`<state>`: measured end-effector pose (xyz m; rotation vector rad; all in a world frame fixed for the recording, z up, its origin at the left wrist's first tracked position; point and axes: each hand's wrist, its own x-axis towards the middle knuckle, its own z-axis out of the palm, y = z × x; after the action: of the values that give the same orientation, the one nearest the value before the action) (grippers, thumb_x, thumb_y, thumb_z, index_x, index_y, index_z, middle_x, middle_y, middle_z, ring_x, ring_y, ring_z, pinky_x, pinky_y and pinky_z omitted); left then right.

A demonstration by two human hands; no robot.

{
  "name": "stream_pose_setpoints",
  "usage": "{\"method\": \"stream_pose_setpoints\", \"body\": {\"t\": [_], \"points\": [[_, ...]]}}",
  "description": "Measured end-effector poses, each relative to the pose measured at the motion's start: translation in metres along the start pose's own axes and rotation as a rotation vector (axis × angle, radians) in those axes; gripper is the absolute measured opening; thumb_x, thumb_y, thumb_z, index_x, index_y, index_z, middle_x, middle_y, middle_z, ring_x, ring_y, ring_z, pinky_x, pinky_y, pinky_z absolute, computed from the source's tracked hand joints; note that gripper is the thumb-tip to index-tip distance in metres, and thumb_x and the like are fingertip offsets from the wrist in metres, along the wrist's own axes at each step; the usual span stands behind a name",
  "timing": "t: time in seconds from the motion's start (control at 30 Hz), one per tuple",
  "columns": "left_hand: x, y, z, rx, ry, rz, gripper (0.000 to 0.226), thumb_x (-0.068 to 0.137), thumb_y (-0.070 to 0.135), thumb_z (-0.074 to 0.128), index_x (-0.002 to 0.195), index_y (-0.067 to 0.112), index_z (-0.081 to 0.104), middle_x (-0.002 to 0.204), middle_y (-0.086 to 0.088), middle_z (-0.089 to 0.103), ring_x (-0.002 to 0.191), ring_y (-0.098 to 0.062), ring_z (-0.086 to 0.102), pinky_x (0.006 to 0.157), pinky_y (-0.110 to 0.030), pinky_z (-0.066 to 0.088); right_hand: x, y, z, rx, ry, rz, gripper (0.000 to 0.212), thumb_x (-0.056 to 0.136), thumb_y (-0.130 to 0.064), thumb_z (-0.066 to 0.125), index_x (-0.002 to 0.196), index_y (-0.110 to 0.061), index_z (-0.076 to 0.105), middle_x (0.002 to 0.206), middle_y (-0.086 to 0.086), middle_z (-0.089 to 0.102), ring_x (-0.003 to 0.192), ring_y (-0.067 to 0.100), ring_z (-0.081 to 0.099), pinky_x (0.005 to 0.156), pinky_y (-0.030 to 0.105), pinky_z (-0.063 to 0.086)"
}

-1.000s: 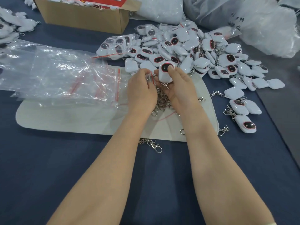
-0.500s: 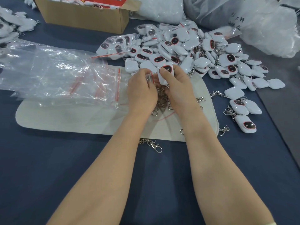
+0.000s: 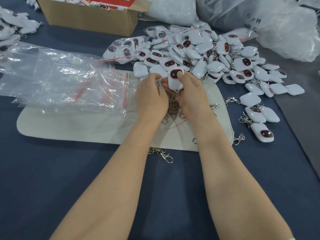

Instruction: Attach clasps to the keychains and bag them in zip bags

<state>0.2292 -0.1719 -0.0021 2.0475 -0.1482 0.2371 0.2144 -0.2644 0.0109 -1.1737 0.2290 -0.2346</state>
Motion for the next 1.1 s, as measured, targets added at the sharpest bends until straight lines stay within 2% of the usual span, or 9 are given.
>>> {"method": "stream_pose_setpoints", "body": {"t": [0.13,0.23,0.3,0.47,0.63,0.77,0.87,1.0,1.1], "points": [[0.000,0.000,0.000,-0.025,-0.003,0.001,0.034,0.090,0.002,0.042,0.120,0.009,0.056,0.120,-0.006,0.060,0.115,-0.022,0.053,0.101,-0.041,0.042,0.001,0.001,0.000,0.021,-0.035,0.004,0.019,0.099,-0.006,0.043,0.093,-0.006,0.062,0.085,0.009,0.071,0.081,0.019,0.067,0.080,0.030,0.053],[-0.001,0.001,0.000,-0.039,0.013,-0.002,0.033,0.089,0.001,0.043,0.117,0.010,0.057,0.117,-0.005,0.061,0.112,-0.021,0.054,0.099,-0.039,0.043,0.000,0.003,0.003,-0.035,-0.099,-0.011,0.023,0.094,0.010,0.042,0.111,0.001,0.055,0.098,0.015,0.065,0.087,0.019,0.065,0.081,0.025,0.054],[-0.001,0.001,0.000,-0.039,0.014,-0.003,0.034,0.089,0.001,0.043,0.118,0.009,0.056,0.118,-0.006,0.061,0.113,-0.022,0.054,0.099,-0.039,0.043,-0.001,0.003,0.003,-0.087,-0.087,-0.038,0.029,0.092,0.015,0.041,0.116,0.002,0.052,0.103,0.017,0.063,0.091,0.022,0.064,0.087,0.028,0.053],[0.000,0.001,-0.001,-0.038,0.009,-0.007,0.037,0.089,0.000,0.042,0.123,0.008,0.054,0.123,-0.007,0.059,0.117,-0.021,0.052,0.103,-0.037,0.040,-0.001,0.005,0.004,-0.176,-0.049,-0.070,0.030,0.093,0.012,0.044,0.121,0.001,0.052,0.104,0.013,0.066,0.099,0.023,0.064,0.098,0.037,0.050],[-0.001,0.001,-0.001,-0.021,-0.003,-0.007,0.038,0.091,0.002,0.042,0.127,0.007,0.051,0.127,-0.009,0.056,0.121,-0.023,0.049,0.104,-0.038,0.039,-0.002,0.001,0.006,-0.083,0.010,-0.114,0.025,0.093,0.011,0.045,0.112,-0.003,0.054,0.098,0.008,0.067,0.092,0.019,0.067,0.085,0.028,0.056],[-0.002,0.001,-0.001,-0.013,-0.004,0.009,0.039,0.090,0.001,0.040,0.128,0.005,0.049,0.127,-0.011,0.055,0.121,-0.025,0.048,0.103,-0.039,0.039,-0.002,-0.003,0.010,-0.067,0.054,-0.193,0.022,0.091,0.005,0.053,0.100,-0.015,0.056,0.102,0.008,0.062,0.101,0.026,0.060,0.089,0.038,0.054],[-0.001,0.001,-0.001,-0.029,-0.002,0.015,0.038,0.089,-0.001,0.040,0.126,0.003,0.050,0.125,-0.013,0.057,0.118,-0.027,0.051,0.100,-0.040,0.040,-0.004,0.000,0.015,-0.158,0.062,-0.205,0.023,0.088,0.003,0.057,0.097,-0.017,0.056,0.099,0.007,0.062,0.096,0.025,0.060,0.093,0.047,0.049],[-0.002,0.002,-0.001,-0.086,0.013,-0.012,0.035,0.093,0.003,0.036,0.126,0.007,0.048,0.117,-0.014,0.060,0.108,-0.030,0.054,0.092,-0.042,0.042,-0.007,0.005,0.020,-0.403,0.121,-0.236,0.030,0.085,-0.010,0.069,0.096,-0.029,0.048,0.093,0.000,0.067,0.086,0.018,0.066,0.084,0.036,0.054],[-0.003,0.003,-0.001,-0.201,0.038,-0.060,0.036,0.097,0.006,0.032,0.131,0.010,0.044,0.127,-0.009,0.056,0.115,-0.022,0.052,0.097,-0.028,0.039,-0.009,0.008,0.021,-0.492,0.183,-0.237,0.037,0.082,-0.019,0.073,0.095,-0.030,0.040,0.088,0.007,0.069,0.077,0.027,0.068,0.075,0.038,0.054]]}}
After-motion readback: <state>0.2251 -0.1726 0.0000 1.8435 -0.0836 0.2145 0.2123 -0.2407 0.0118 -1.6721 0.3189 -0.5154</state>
